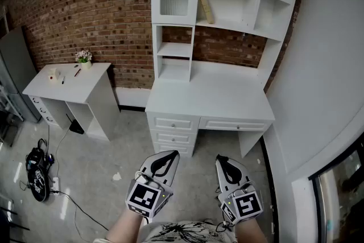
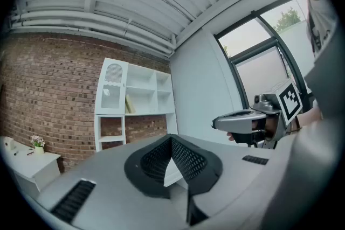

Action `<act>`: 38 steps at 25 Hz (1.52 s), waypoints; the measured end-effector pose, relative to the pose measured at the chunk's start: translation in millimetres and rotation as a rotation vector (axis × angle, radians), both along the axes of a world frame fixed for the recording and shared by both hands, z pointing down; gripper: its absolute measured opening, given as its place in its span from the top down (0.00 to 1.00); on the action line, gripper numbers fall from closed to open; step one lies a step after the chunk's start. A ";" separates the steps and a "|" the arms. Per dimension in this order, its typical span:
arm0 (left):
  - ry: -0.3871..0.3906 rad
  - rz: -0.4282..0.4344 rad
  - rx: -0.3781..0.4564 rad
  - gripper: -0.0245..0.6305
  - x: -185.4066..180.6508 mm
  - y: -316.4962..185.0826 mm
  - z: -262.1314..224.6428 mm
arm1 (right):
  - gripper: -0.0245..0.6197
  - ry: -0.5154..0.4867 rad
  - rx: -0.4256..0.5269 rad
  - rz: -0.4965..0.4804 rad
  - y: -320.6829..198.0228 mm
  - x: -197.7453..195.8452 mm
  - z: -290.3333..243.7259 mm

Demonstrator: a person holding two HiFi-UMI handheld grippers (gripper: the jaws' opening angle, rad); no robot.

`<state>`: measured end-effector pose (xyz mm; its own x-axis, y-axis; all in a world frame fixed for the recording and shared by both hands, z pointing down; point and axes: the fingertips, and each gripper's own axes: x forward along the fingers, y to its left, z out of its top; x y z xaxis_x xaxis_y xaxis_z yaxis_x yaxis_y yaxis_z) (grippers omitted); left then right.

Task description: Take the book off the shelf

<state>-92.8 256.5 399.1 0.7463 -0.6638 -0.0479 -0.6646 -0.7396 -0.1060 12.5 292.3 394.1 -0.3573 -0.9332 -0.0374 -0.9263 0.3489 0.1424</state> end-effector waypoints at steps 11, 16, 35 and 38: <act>0.003 0.002 -0.018 0.96 2.3 -6.5 5.6 | 0.96 0.002 -0.025 0.008 -9.9 3.2 7.8; 0.008 -0.009 -0.034 0.96 -5.2 -15.5 11.5 | 0.95 -0.052 -0.057 0.044 -21.6 6.8 16.2; -0.028 -0.132 -0.048 0.96 41.7 -214.9 25.3 | 0.95 0.012 -0.036 0.001 -241.4 76.7 24.9; -0.024 -0.141 -0.028 0.96 65.7 -274.5 12.0 | 0.95 0.025 -0.014 -0.015 -299.4 98.8 6.9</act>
